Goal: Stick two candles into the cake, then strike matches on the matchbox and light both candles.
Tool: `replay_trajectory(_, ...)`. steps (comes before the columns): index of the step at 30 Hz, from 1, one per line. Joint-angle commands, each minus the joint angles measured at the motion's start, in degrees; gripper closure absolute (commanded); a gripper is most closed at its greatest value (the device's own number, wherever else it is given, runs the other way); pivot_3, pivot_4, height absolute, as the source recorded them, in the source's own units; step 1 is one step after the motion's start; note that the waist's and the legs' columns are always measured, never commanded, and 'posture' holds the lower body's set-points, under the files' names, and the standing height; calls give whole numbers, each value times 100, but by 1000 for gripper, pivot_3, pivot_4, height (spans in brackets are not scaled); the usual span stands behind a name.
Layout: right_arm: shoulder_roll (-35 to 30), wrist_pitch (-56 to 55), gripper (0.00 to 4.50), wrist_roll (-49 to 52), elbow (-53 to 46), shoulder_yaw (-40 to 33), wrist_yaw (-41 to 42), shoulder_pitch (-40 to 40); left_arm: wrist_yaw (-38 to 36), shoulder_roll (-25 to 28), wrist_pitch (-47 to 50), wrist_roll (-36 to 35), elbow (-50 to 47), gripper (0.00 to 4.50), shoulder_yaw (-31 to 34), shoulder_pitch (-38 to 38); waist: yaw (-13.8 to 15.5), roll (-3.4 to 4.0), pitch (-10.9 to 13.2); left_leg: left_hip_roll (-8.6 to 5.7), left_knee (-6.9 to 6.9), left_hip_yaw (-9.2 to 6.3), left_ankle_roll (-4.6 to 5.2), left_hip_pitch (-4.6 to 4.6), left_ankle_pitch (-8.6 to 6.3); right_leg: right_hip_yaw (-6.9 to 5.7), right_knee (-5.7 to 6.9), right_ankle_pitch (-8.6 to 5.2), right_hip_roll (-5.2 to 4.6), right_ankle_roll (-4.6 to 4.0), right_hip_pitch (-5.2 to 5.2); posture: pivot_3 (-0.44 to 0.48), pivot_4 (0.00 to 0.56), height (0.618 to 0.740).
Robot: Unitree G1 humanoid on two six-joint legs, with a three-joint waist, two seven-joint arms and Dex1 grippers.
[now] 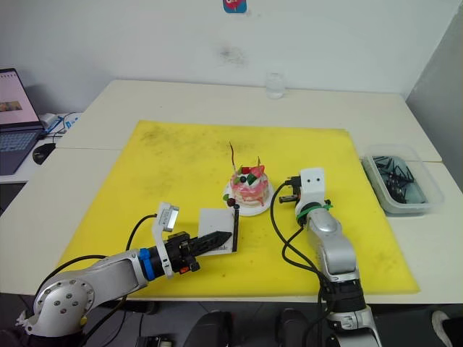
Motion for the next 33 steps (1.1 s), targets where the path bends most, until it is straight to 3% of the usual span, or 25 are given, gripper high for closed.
replay_trajectory(1, -211, 703, 4458, 351, -1079, -322, 165, -42, -113, -4, -59, -23, -123, 4500, 43, -19, 6, 0, 0, 0, 0, 0, 0, 0, 0, -1, 0, 0, 0, 0, 0, 0, 150, 740)
replay_trajectory(8, -1528, 1906, 4458, 1123, -2806, -547, 1212, 900, -313, 103, 50, -69, -176, 4500, -35, -123, 33, 1, 1, -1, -3, 0, 0, -1, -1, -3, -7, -3, -2, -4, 1, 0, 150, 740)
replay_trajectory(13, -2455, 673, 4458, 1188, -3230, -239, 2251, 2326, -530, 237, 103, -27, -204, 4500, -105, -175, 12, 3, 2, -1, -12, -2, -2, 1, -2, -5, -10, -13, -2, -8, 0, 0, 150, 740)
replay_trajectory(17, -2261, -229, 4458, 1082, -2804, 49, 2360, 2801, -590, 256, 125, 22, -234, 4500, -168, -197, -81, 2, 2, 1, -12, -3, -2, 8, -2, -4, -8, -16, 0, -13, 1, 0, 150, 740)
replay_trajectory(26, -2080, -1044, 4458, 1001, -1804, 299, 2536, 2660, -581, 259, 109, 133, -247, 4500, -182, -204, -96, 1, 3, -4, -4, 2, -2, 7, -2, 0, -10, -26, -6, -31, 6, 0, 150, 740)
replay_trajectory(30, -2092, -1245, 3528, 971, -1564, 329, 2625, 2659, -520, 210, 59, 185, -287, 4500, -152, -158, -95, 1, 3, -2, -11, 0, -3, 8, -2, -3, -10, -16, -3, -12, 5, 0, 150, 740)
replay_trajectory(33, -2170, -1415, 2378, 842, -1509, 388, 2684, 2642, -471, 179, 46, 184, -323, 4500, -135, -117, -94, 1, 3, 0, -11, -2, -3, 8, -2, -4, -9, -13, -1, -8, 4, 0, 150, 740)
